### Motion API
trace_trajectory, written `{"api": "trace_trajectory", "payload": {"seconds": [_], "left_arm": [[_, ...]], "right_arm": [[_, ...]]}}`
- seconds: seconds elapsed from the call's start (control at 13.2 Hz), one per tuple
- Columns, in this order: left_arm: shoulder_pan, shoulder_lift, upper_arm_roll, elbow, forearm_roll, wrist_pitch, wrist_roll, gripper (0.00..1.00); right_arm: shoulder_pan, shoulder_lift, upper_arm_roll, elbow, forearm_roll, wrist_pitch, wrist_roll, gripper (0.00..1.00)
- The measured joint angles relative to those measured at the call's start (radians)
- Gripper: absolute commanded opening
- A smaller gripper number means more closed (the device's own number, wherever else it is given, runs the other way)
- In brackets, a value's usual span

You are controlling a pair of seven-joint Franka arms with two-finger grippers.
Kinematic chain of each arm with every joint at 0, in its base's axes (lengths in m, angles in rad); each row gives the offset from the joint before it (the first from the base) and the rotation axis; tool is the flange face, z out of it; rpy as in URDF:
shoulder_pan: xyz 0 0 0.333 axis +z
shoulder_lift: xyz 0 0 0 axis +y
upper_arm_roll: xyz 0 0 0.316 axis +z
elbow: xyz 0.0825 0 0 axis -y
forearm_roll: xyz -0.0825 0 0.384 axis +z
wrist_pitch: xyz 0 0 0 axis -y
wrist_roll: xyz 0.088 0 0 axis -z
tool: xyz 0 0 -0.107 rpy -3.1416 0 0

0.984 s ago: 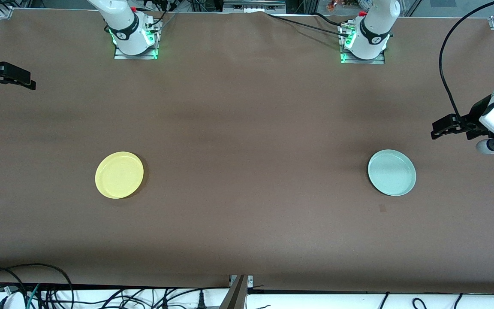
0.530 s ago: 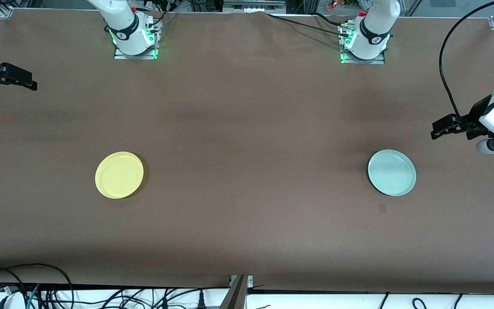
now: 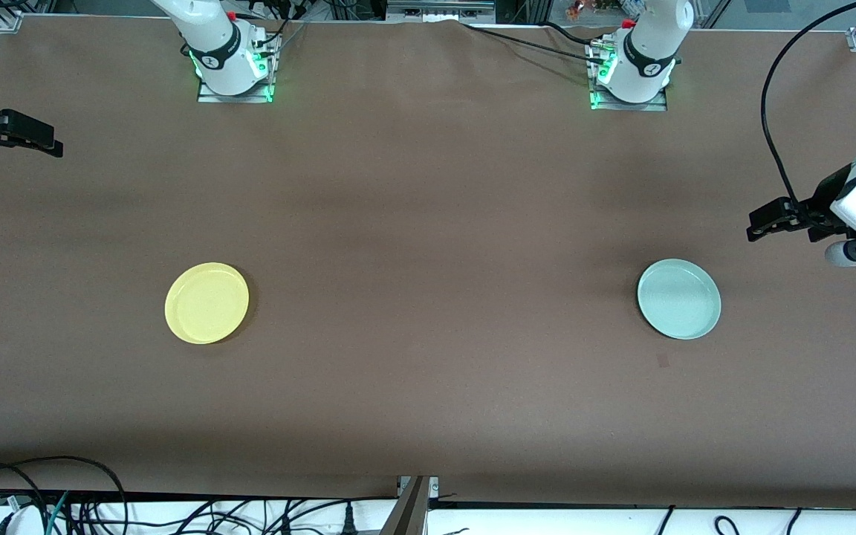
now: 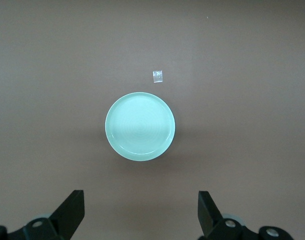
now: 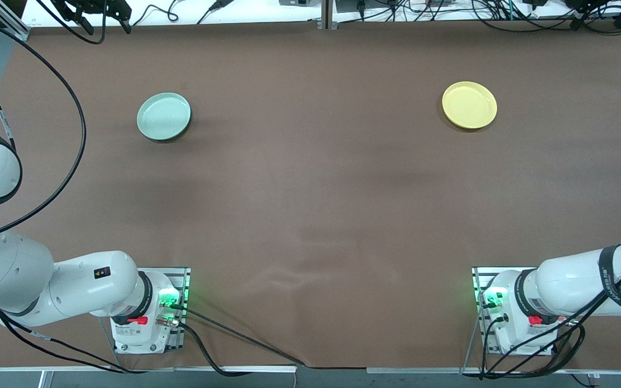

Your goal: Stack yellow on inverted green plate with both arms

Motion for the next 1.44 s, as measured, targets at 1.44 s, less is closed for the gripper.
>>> {"api": "trace_trajectory", "payload": {"seconds": [1.44], "left_arm": [[0.003, -0.037, -0.031, 0.133, 0.033, -0.086, 0.003, 1.0]], "right_arm": [[0.007, 0.001, -0.008, 0.0, 0.0, 0.001, 0.001, 1.0]]}}
